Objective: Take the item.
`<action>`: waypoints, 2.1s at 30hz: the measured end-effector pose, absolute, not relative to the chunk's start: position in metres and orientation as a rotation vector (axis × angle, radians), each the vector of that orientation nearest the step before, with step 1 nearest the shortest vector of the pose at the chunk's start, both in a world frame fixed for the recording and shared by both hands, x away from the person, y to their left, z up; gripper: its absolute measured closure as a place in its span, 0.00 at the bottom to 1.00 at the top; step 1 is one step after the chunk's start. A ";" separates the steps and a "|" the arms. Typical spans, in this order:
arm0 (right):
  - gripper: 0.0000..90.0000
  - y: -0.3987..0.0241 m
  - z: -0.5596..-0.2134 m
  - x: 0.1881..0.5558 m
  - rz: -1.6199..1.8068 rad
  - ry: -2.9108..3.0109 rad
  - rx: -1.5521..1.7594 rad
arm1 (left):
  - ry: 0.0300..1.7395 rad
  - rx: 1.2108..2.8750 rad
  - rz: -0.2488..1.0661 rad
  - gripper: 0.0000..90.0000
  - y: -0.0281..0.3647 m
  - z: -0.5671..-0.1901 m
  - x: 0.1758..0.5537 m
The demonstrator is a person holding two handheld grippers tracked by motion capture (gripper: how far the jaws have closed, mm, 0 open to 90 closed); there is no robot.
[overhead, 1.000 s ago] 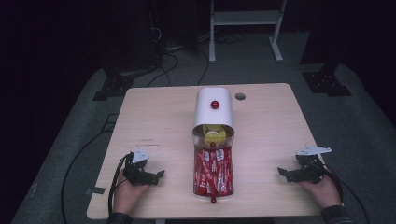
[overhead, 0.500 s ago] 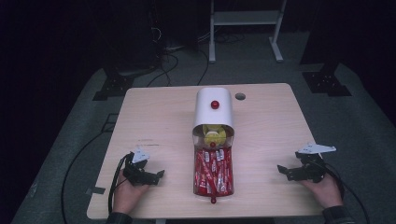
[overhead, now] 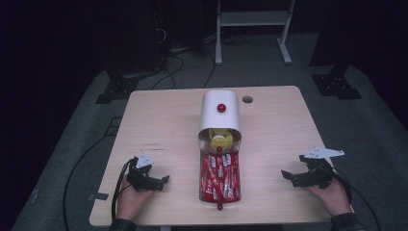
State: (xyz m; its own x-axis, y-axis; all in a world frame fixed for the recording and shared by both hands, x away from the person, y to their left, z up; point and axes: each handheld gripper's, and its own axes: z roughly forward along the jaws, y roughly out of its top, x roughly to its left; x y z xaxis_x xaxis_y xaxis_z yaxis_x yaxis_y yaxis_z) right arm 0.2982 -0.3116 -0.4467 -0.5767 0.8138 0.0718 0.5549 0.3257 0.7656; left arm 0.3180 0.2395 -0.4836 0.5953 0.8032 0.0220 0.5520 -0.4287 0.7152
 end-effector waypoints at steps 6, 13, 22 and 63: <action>0.03 -0.306 -0.442 0.297 1.140 2.284 1.197 | 1.068 2.145 0.477 0.00 0.240 -0.484 0.318; 0.03 -0.299 -0.436 0.296 1.166 2.290 1.173 | 1.068 2.145 0.478 0.00 0.239 -0.484 0.318; 0.03 -0.290 -0.429 0.296 1.187 2.300 1.142 | 1.068 2.145 0.478 0.00 0.239 -0.484 0.318; 0.06 -0.234 -0.406 0.296 1.324 2.371 0.995 | 1.069 2.144 0.478 0.00 0.240 -0.484 0.318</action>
